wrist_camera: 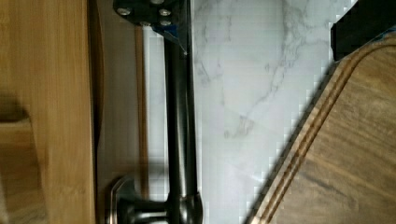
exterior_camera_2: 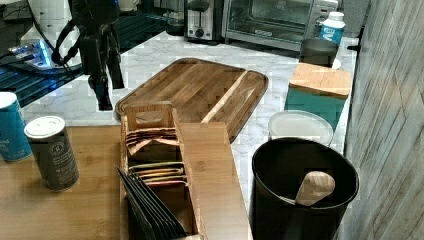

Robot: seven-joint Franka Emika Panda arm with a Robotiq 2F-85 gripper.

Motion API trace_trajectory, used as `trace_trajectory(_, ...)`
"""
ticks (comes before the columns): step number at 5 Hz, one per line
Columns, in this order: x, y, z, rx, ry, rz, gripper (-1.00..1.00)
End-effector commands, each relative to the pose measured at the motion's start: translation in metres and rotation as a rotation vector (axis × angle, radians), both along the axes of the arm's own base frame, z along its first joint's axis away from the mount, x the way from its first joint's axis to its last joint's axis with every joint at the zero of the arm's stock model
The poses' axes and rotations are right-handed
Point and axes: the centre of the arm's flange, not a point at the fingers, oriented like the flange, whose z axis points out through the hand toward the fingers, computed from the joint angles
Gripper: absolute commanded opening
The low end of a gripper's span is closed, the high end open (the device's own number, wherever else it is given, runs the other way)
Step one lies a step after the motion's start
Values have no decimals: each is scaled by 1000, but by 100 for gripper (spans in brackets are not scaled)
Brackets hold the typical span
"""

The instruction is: Open the drawer.

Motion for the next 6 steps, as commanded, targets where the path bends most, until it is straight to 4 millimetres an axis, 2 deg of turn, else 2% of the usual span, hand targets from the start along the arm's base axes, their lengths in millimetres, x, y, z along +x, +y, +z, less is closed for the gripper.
trace_trajectory(1, 30, -41, 9, -7, -114, 8, 100)
trace_trajectory(4, 41, -44, -1, -5, -145, 9, 100)
trace_trajectory(5, 43, -41, -12, 24, -127, 11, 100)
trace_trajectory(6, 47, -36, -33, 12, -116, 2, 100)
